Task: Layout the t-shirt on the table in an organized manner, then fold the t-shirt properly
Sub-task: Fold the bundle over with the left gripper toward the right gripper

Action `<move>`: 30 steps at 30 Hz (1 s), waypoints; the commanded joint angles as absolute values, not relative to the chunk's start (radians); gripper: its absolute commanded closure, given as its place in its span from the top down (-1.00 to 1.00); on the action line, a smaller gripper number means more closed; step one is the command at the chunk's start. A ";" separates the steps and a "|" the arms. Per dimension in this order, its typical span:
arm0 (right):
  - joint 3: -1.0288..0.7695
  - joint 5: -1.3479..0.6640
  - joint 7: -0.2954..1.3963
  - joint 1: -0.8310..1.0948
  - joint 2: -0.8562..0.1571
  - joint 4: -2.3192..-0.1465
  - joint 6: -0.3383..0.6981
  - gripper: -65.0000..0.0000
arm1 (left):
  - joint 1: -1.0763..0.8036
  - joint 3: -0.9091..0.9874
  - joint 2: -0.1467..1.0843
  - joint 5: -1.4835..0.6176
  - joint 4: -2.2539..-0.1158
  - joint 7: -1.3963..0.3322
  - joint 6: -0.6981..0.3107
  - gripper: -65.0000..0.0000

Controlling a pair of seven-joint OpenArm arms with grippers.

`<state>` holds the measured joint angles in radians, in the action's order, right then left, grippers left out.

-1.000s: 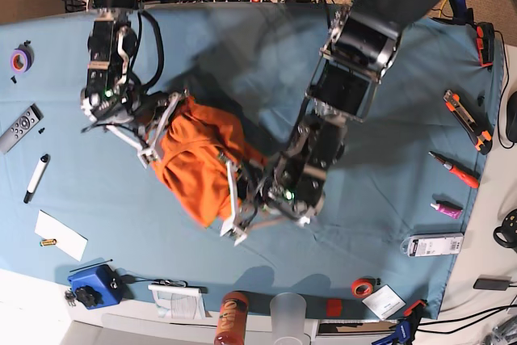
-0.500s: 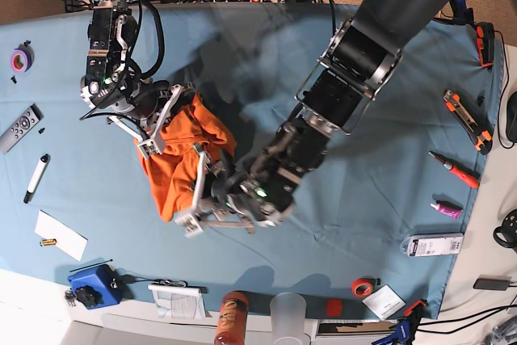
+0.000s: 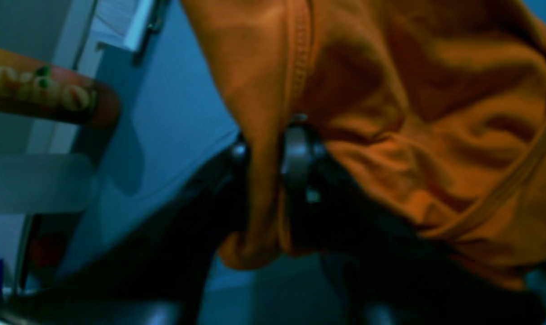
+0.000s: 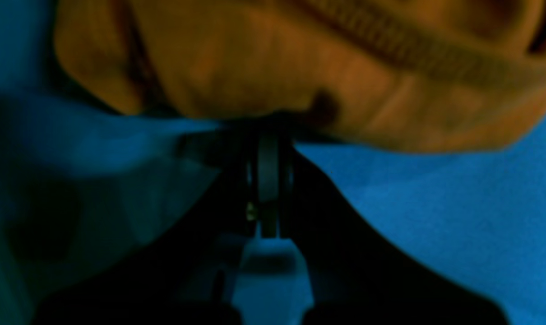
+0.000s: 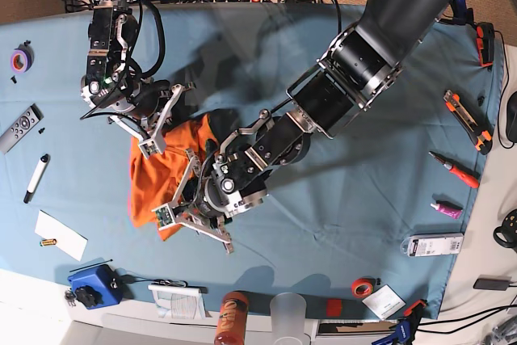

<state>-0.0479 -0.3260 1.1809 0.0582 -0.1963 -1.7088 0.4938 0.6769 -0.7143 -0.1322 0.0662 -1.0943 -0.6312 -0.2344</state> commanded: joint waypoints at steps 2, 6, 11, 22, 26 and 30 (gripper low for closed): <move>-0.045 -0.333 1.219 0.061 -0.197 -1.711 0.500 -1.00 | 0.715 -0.711 -0.157 0.079 -1.110 -0.585 -0.173 -0.04; -0.045 -0.333 1.219 0.061 -0.197 -1.711 0.500 -1.00 | 0.716 -0.711 -0.157 0.080 -1.110 -0.576 -0.019 0.03; -0.045 -0.332 1.202 0.061 -0.197 -1.711 0.500 -1.00 | 0.726 -0.710 -0.157 0.111 -1.129 -0.727 0.104 -0.15; -0.068 -0.331 1.122 0.061 -0.197 -1.858 0.500 -1.00 | 0.728 -0.706 -0.157 0.461 -1.327 -1.164 0.265 -1.00; -0.145 -0.332 1.118 0.061 -0.197 -1.946 0.500 -1.00 | 0.706 -0.627 -0.157 0.471 -1.327 -1.230 0.191 -1.00; -0.241 -0.333 1.119 0.061 -0.197 -1.991 0.500 -1.00 | 0.693 -0.475 -0.157 0.393 -1.346 -1.248 0.145 -1.00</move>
